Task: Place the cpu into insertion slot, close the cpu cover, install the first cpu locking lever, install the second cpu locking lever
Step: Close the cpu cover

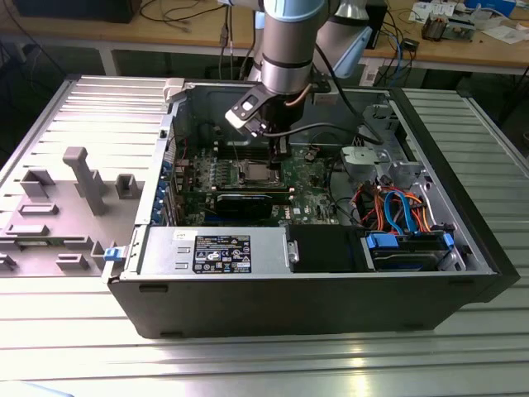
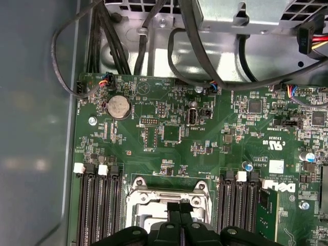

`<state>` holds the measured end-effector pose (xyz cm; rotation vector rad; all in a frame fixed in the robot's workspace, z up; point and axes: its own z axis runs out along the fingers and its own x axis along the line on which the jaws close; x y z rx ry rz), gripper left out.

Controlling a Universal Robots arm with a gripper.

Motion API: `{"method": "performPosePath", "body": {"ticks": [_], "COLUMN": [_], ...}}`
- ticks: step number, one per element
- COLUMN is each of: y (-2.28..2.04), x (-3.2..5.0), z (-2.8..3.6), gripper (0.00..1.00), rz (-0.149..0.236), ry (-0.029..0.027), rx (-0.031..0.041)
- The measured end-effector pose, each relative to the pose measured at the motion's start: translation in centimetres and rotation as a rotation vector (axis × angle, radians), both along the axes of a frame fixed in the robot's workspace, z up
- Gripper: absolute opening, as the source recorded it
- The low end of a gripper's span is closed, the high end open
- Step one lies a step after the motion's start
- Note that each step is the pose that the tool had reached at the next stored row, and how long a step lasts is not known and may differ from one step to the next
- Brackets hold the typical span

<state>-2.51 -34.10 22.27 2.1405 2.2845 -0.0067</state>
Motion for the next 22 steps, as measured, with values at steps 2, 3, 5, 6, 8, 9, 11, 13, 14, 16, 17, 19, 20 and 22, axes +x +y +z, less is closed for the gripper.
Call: {"method": "performPosePath", "body": {"ticks": [2,3,5,6,8,9,11,13,14,16,17,19,20,22], "y": [0.0,0.01,0.01,0.01,0.01,0.01,0.01,0.01,0.01,0.01,0.01,0.01,0.01,0.01], "x": [-0.44,-0.55,-0.88,-0.98,-1.42,-1.6,-1.73,-2.08,-2.22,-2.52,-2.59,-2.78,-2.88,-3.03], "z": [-0.07,-0.09,-0.11,-0.11,-0.11,-0.11,-0.11,-0.11,-0.11,-0.1,-0.11,-0.11,-0.12,-0.12], "gripper": [0.11,0.11,0.11,0.11,0.11,0.11,0.11,0.11,0.11,0.11,0.11,0.11,0.11,0.11], "rz": [0.0,0.0,0.0,0.0,0.0,0.0,0.0,0.0,0.0,0.0,0.0,0.0,0.0,0.0], "ry": [0.0,0.0,-0.0001,-0.0002,-0.0009,-0.0014,-0.002,-0.003,-0.0032,-0.0033,-0.0033,-0.0034,-0.0033,-0.0033], "rx": [0.0001,0.0001,0.0002,0.0002,0.0001,0.0002,0.0001,0.0002,0.0002,0.0001,0.0002,0.0002,0.0002,0.0001]}}
